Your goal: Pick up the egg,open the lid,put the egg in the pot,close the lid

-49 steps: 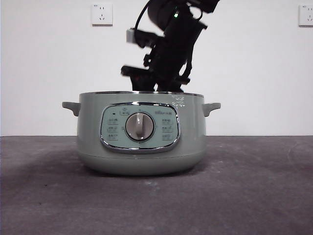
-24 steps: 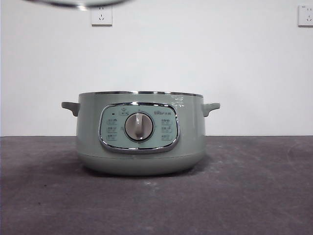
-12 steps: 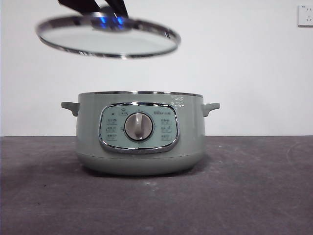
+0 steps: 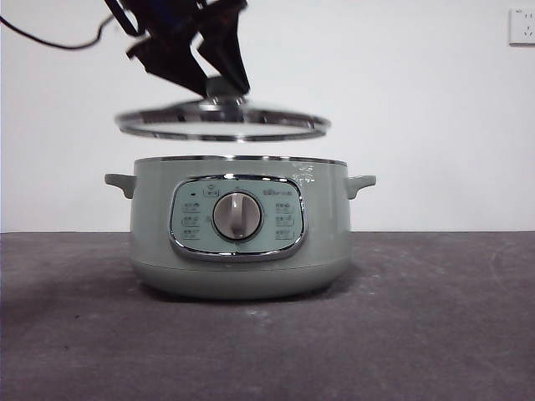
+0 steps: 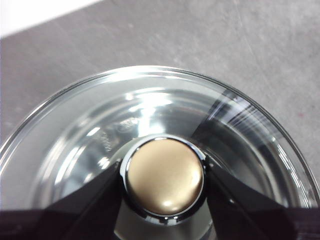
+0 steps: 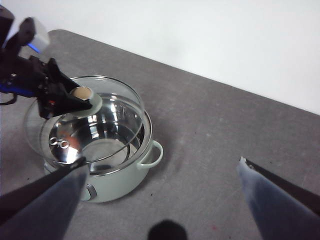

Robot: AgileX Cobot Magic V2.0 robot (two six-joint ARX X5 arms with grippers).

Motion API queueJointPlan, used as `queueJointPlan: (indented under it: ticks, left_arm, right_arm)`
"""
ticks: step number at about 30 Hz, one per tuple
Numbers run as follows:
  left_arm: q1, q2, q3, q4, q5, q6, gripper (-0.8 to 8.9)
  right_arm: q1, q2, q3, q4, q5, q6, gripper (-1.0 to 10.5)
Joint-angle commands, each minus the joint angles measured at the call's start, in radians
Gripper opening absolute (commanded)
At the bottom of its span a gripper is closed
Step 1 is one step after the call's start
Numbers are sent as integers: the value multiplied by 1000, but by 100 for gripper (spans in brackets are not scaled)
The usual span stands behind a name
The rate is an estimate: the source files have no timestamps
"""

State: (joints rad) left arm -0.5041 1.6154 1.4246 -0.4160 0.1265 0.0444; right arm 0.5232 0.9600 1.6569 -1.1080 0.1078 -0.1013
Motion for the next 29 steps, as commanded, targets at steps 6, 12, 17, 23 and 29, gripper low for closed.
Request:
queueJointPlan:
  ticks: [6, 12, 17, 23, 29]
  left_arm:
    - [-21, 37, 3, 72, 8, 11, -9]
    - [-26, 58, 3, 81, 8, 11, -9]
    - [-27, 83, 3, 65, 5, 11, -9]
    - [-27, 88, 3, 61, 5, 11, -9]
    - [-27, 88, 3, 16, 5, 8, 31]
  right_arm:
    - [0, 2, -3, -1, 0, 7, 502]
    - [0, 2, -3, -1, 0, 7, 502]
    - [0, 2, -3, -2, 0, 7, 502]
    - [0, 2, -3, -20, -1, 7, 501]
    - [0, 2, -3, -43, -3, 7, 501]
